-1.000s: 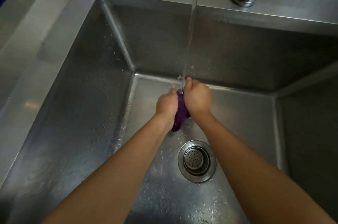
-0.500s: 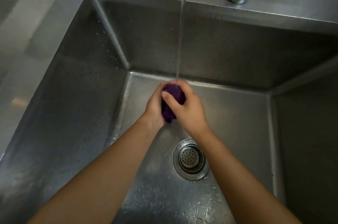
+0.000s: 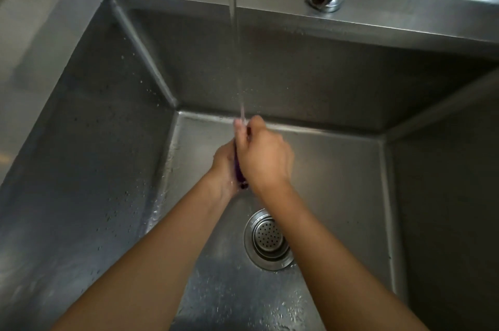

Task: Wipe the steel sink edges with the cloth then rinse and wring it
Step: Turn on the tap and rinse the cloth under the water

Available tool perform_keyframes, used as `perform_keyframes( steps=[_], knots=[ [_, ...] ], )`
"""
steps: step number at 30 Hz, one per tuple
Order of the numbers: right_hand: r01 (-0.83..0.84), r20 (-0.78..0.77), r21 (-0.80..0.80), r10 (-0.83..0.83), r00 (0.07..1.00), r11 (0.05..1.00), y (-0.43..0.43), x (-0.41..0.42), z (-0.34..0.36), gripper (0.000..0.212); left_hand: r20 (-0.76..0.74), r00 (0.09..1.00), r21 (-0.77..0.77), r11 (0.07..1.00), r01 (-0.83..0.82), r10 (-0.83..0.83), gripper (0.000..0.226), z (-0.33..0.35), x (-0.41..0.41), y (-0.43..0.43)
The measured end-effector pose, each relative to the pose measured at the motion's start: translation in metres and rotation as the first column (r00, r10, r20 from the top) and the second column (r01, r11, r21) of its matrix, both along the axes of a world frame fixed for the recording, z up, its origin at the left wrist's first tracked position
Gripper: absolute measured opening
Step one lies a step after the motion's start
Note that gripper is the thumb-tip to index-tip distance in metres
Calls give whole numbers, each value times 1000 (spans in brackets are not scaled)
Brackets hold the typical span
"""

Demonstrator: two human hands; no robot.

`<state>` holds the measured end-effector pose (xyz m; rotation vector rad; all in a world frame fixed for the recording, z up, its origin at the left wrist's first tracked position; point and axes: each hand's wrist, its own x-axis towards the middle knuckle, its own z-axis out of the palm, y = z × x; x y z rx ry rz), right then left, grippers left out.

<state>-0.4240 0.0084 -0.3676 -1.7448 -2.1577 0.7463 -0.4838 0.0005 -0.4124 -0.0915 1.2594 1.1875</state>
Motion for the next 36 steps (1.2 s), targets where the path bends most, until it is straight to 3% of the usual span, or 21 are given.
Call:
perform_keyframes(
  steps=[3, 6, 8, 11, 14, 17, 22, 23, 25, 27, 29, 32, 34, 36],
  knots=[
    [105, 17, -66, -104, 994, 992, 25, 2, -18, 40, -186, 979, -77, 995, 69, -82, 50, 1, 6, -1],
    [91, -58, -134, -100, 993, 987, 34, 8, -32, 39, -398, 914, -93, 995, 42, -75, 38, -2, -1, -2],
    [16, -76, -134, -27, 997, 991, 24, 11, -29, 37, -381, 923, -93, 995, 28, -61, 35, -3, -10, 0],
    [-101, -83, 5, 101, 991, 995, -8, 5, -15, 36, -205, 979, -61, 998, 9, -21, 40, 4, -21, 5],
    [28, -46, -43, -30, 999, 999, 3, -6, -11, 41, -153, 985, -105, 992, 63, -79, 53, 8, -10, 5],
    [165, -67, -194, -181, 981, 967, 32, -7, -24, 41, -314, 929, -193, 972, 138, -194, 48, 9, 2, 0],
    [184, -130, -257, -223, 966, 949, 30, 2, -27, 47, -482, 862, -158, 983, 88, -155, 35, 5, -3, -1],
    [147, -123, -235, -180, 976, 961, 23, 1, -23, 48, -436, 891, -146, 987, 70, -128, 34, 7, -6, 0],
    [45, -65, -147, -55, 996, 988, 5, -3, -13, 48, -210, 978, -70, 998, -4, -11, 39, 13, -12, 3],
    [60, -38, -111, -65, 997, 992, 0, -7, -5, 46, -118, 992, -32, 999, -43, 39, 41, 17, -9, 4],
    [186, -90, -220, -209, 974, 958, 16, -7, -9, 42, -226, 974, -83, 997, -13, -6, 40, 16, -1, 4],
    [262, -205, -425, -374, 905, 866, 34, 0, -26, 37, -506, 854, -183, 982, 33, -123, 35, 13, 6, 0],
    [228, -306, -495, -414, 857, 838, 34, 1, -38, 33, -531, 842, -137, 990, 28, -97, 36, 13, 6, -3],
    [86, -478, -606, -449, 755, 790, 34, 3, -42, 24, -492, 870, -29, 999, 24, -35, 36, 16, 6, -7]
  ],
)
